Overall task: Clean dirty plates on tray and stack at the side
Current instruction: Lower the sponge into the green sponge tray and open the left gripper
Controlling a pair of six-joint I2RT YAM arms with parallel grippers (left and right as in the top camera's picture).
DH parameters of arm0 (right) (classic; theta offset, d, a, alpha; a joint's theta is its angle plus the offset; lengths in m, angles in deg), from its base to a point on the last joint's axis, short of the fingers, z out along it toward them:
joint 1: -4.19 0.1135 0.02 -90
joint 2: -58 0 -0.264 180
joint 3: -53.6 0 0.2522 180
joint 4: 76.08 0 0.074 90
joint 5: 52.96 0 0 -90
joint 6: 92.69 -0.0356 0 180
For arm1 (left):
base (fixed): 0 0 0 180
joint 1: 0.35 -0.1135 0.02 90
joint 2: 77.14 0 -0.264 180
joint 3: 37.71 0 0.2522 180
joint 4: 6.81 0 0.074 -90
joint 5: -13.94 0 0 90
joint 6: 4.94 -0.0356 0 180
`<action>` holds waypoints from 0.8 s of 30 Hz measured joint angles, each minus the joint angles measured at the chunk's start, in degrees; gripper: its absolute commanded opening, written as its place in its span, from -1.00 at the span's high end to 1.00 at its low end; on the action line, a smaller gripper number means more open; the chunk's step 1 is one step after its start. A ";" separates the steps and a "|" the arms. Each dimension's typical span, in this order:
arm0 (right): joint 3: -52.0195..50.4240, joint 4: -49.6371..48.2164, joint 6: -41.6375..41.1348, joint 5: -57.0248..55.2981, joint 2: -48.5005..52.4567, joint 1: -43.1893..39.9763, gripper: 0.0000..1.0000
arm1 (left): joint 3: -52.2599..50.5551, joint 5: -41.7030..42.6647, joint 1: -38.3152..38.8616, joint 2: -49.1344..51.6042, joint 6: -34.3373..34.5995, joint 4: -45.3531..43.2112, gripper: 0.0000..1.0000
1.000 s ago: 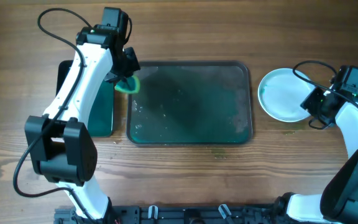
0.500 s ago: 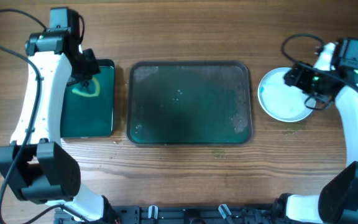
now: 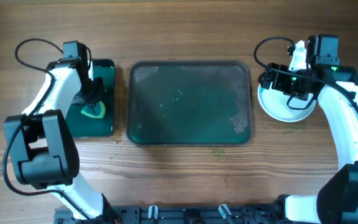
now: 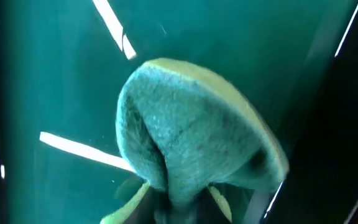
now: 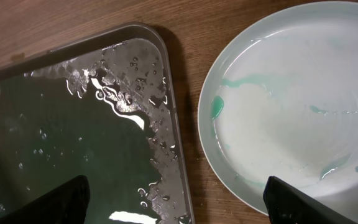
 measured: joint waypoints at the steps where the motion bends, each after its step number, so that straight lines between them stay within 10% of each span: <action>1: 0.00 0.04 0.00 0.00 0.00 0.00 -0.81 | 0.00 0.02 0.00 0.00 -0.11 -0.13 0.13; 5: 0.00 0.44 0.20 0.00 0.00 0.00 -0.91 | 0.83 0.09 0.00 -0.02 -0.17 2.56 -0.99; 24: 8.50 13.92 3.82 -0.24 -20.72 0.00 -0.99 | 13.73 3.30 0.00 -15.32 0.31 11.43 -1.00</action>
